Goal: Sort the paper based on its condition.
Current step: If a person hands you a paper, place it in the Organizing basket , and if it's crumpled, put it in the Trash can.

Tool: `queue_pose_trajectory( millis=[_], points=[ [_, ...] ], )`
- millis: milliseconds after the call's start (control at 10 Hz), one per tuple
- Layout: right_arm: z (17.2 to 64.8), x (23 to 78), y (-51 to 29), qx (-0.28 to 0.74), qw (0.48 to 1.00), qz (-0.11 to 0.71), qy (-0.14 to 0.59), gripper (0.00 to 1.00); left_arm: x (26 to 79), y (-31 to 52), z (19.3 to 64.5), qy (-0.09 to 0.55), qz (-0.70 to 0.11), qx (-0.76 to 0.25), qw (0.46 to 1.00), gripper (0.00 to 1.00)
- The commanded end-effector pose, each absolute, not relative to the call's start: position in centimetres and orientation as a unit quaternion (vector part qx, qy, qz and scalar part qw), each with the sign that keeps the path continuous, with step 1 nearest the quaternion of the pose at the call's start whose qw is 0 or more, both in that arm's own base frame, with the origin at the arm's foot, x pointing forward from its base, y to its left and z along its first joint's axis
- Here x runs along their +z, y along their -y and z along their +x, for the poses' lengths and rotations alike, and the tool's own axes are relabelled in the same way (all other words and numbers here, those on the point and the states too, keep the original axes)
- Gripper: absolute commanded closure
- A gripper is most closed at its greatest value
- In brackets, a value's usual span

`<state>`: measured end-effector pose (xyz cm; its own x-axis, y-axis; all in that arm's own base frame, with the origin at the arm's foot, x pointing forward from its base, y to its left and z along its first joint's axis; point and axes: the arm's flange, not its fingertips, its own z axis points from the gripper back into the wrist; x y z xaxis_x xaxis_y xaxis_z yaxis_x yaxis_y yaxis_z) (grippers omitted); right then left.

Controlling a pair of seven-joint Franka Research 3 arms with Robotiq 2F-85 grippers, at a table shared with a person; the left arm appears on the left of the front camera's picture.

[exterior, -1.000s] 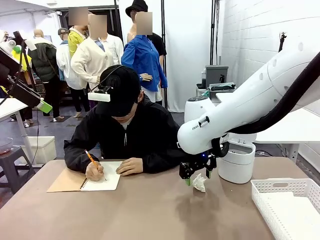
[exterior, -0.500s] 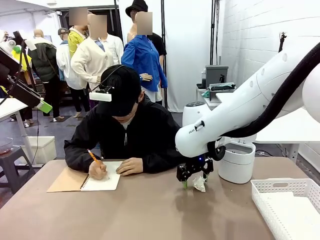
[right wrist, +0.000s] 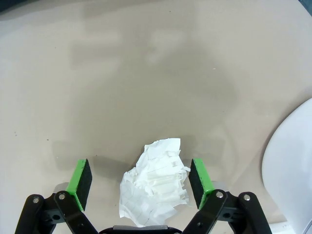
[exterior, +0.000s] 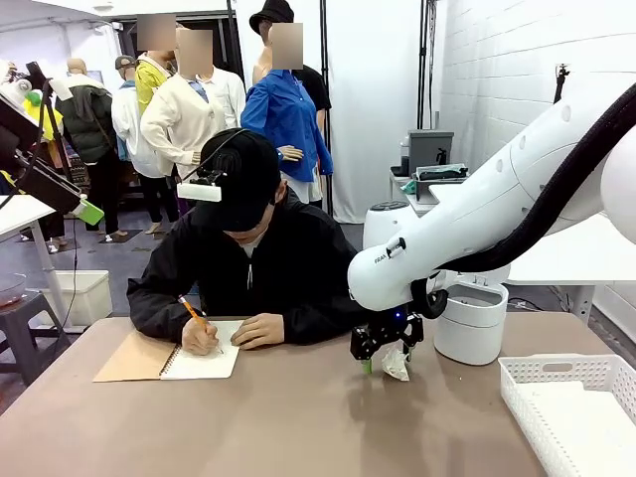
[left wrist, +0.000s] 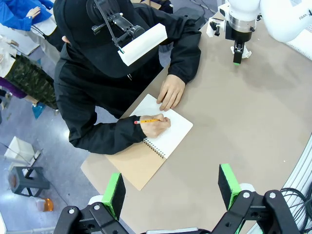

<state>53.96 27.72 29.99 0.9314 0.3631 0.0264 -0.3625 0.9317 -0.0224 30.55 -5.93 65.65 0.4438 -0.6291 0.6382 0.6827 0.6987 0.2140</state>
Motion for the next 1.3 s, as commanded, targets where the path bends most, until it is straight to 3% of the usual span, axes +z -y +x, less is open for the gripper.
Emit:
queue_pose_trajectory(
  millis=[0, 300, 600, 1200],
  points=[
    [53.2, 30.1, -27.6, 0.189, 0.982, -0.012, 0.004, 0.00, 65.7, 5.9, 30.5, 0.359, -0.038, -0.387, 0.849, 0.00],
    [52.9, 30.3, -27.1, 0.201, 0.979, -0.020, -0.002, 0.00, 65.7, 5.9, 30.5, 0.359, -0.038, -0.387, 0.849, 0.00],
    [52.7, 30.4, -26.7, 0.179, 0.984, -0.023, 0.003, 0.30, 65.7, 5.9, 30.5, 0.359, -0.038, -0.387, 0.849, 0.00],
    [53.2, 30.6, -27.3, 0.190, 0.982, -0.017, 0.000, 0.30, 65.7, 5.9, 30.5, 0.359, -0.038, -0.387, 0.849, 0.00]
  ],
)
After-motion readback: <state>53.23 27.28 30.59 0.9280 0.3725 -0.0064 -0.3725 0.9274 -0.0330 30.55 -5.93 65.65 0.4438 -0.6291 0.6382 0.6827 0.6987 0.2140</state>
